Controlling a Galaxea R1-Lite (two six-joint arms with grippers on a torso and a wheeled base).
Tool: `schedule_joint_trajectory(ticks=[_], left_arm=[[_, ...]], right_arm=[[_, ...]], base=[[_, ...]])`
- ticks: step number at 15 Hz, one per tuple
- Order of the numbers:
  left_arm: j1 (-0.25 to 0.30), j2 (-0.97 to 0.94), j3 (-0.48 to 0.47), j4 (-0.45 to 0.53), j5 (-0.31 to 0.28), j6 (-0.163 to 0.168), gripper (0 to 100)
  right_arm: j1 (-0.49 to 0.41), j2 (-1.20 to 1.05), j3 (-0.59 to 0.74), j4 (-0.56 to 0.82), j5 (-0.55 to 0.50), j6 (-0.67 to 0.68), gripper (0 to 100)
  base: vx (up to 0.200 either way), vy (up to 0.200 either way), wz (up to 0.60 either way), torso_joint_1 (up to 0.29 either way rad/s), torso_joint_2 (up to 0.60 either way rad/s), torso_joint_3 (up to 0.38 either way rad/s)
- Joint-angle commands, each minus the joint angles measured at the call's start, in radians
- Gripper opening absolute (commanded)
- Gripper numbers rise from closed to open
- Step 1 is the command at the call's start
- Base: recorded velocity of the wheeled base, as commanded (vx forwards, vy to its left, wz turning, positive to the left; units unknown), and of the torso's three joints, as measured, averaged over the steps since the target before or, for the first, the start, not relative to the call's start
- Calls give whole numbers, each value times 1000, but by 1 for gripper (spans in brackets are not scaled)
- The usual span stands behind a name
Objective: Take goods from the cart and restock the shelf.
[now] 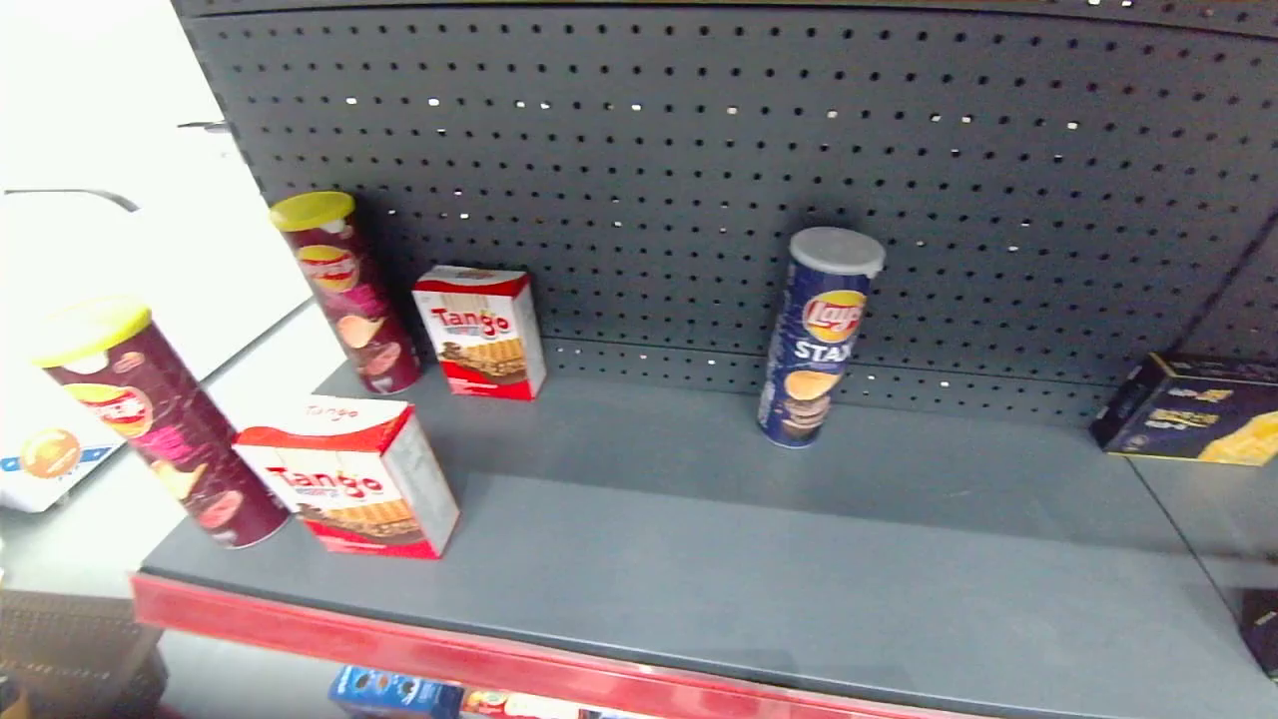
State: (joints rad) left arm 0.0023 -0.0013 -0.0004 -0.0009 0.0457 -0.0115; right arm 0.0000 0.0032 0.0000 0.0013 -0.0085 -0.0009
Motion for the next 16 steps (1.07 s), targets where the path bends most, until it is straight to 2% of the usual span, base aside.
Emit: schedule_joint_trajectory(ticks=[1, 5, 16], left_arm=[[1, 1, 0, -1, 0, -1, 100], [1, 1, 0, -1, 0, -1, 100], [1, 1, 0, -1, -27, 4, 100]], right_arm=[[0, 1, 0, 0, 1, -1, 100], [0, 1, 0, -1, 2, -1, 100], [0, 1, 0, -1, 2, 1, 100]], base=[[0, 0, 600, 2, 2, 2], [0, 0, 600, 4, 4, -1], [0, 0, 0, 0, 0, 0]])
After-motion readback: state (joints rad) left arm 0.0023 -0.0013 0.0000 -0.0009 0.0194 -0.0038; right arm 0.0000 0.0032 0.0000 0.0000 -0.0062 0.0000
